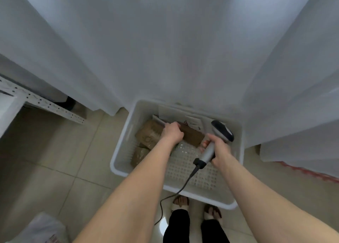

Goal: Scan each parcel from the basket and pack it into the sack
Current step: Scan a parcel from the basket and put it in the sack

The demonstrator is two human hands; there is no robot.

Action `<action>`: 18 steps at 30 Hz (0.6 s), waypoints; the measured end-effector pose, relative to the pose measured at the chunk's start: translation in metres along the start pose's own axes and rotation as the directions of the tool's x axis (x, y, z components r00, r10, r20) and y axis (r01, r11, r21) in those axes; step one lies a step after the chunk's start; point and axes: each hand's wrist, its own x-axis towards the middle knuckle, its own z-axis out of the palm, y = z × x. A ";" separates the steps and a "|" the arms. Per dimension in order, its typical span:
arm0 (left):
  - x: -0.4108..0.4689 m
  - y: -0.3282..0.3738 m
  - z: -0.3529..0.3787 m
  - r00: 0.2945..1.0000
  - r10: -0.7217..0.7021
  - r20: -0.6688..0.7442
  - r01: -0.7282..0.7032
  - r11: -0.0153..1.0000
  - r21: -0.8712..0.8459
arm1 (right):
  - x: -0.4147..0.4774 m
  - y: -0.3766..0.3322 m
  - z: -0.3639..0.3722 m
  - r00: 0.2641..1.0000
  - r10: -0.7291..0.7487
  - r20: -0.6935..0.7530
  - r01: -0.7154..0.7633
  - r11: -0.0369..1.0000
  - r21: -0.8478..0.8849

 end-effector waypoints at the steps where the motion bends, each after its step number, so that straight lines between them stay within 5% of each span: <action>1: 0.016 -0.001 0.016 1.000 -0.001 0.016 0.001 1.000 0.005 | 0.022 0.004 -0.004 1.000 0.018 -0.010 -0.018 1.000 0.001; 11: 0.172 -0.034 0.177 0.987 0.072 0.142 -0.098 0.977 0.190 | 0.223 0.052 -0.046 0.992 0.110 -0.059 -0.111 0.994 -0.015; 18: 0.269 -0.032 0.251 0.962 0.230 0.146 -0.271 0.861 0.430 | 0.323 0.067 -0.054 0.993 0.104 -0.051 -0.105 0.994 -0.009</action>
